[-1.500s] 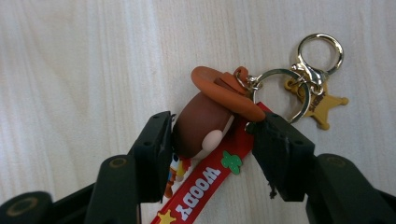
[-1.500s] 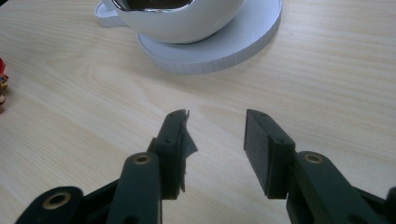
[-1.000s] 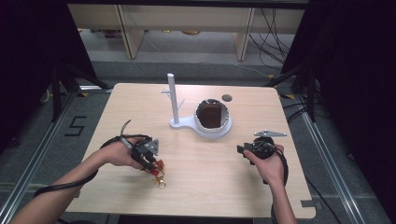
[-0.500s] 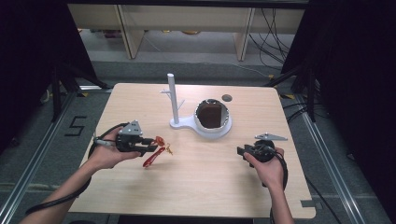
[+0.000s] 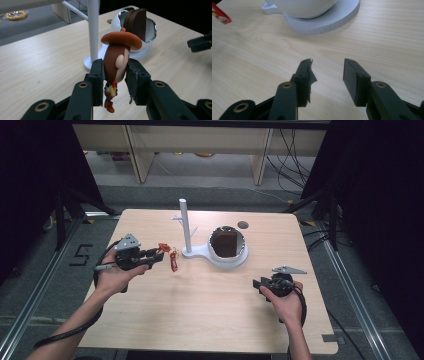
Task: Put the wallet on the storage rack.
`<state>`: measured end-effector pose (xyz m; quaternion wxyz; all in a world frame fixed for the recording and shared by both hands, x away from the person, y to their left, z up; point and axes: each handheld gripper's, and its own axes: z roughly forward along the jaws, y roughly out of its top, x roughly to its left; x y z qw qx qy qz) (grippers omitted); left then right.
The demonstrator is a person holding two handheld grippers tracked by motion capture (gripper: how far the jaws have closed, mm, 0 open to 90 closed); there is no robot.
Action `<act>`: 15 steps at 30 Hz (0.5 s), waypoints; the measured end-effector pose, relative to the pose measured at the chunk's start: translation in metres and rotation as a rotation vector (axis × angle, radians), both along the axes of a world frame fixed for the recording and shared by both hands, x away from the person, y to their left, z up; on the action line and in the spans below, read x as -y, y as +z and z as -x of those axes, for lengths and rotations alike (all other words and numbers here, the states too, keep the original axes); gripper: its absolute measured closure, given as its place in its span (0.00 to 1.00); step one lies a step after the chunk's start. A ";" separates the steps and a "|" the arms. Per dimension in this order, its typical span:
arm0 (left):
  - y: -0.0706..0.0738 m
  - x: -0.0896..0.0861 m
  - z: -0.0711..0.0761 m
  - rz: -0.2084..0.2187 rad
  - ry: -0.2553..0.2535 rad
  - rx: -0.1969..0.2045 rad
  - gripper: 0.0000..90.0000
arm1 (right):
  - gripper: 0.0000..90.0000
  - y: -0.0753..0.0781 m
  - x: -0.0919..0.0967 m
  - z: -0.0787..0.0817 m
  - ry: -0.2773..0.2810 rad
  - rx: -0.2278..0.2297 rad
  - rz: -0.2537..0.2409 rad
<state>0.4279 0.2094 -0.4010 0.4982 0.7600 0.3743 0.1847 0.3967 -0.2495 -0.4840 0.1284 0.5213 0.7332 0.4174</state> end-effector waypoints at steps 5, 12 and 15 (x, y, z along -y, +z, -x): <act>0.009 -0.001 -0.010 0.037 0.047 0.024 0.75 | 0.65 0.000 0.001 0.000 -0.013 0.003 0.005; 0.019 -0.002 -0.021 0.061 0.083 0.053 0.75 | 0.65 -0.002 0.001 0.001 -0.004 0.011 -0.005; 0.023 -0.002 -0.024 0.070 0.099 0.063 0.75 | 0.65 -0.002 0.000 0.002 -0.012 0.015 -0.007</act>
